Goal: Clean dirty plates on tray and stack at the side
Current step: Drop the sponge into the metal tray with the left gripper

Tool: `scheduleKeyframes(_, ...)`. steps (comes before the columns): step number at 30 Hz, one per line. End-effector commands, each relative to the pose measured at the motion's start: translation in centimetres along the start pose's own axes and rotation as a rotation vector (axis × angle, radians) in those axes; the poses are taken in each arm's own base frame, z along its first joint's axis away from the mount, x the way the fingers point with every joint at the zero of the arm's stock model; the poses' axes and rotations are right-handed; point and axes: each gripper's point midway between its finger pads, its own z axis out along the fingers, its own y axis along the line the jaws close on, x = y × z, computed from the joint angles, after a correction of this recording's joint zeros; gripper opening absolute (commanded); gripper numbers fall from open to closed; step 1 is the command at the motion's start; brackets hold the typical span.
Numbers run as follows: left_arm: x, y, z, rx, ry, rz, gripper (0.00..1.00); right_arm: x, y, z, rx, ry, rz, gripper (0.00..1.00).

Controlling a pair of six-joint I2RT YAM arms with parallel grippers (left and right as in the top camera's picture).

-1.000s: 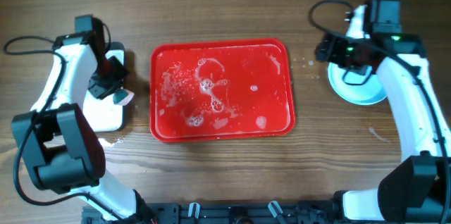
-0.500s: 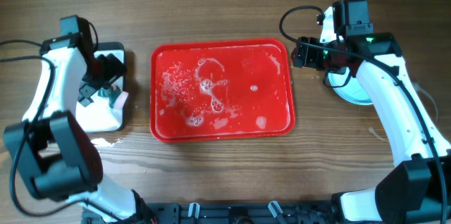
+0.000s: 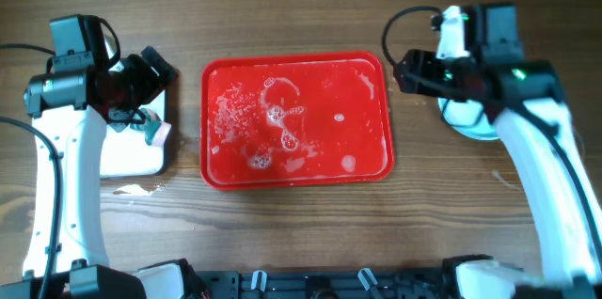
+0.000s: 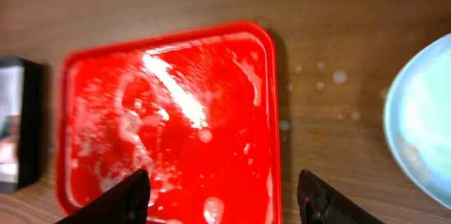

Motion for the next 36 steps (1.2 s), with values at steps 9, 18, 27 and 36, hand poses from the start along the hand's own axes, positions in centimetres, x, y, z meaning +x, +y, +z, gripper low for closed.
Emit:
scheduleKeyframes(9, 0.2, -0.5, -0.4, 0.025, 0.003, 0.001, 1.00, 1.8, 2.6, -12.9, -0.044, -0.285, -0.015, 1.00)
scheduleKeyframes(18, 0.2, -0.5, -0.4, 0.025, 0.003, 0.001, 1.00, 1.4, -1.9, -14.3, 0.223, -0.359, -0.010, 1.00)
scheduleKeyframes(27, 0.2, -0.5, -0.4, 0.026, 0.003, 0.001, 1.00, 0.3, -3.9, -13.7, 0.247, -0.721, -0.087, 1.00)
scheduleKeyframes(36, 0.2, -0.5, -0.4, 0.025, 0.003, 0.001, 1.00, 9.2, -5.4, -4.3, 0.031, -0.868, -0.198, 1.00)
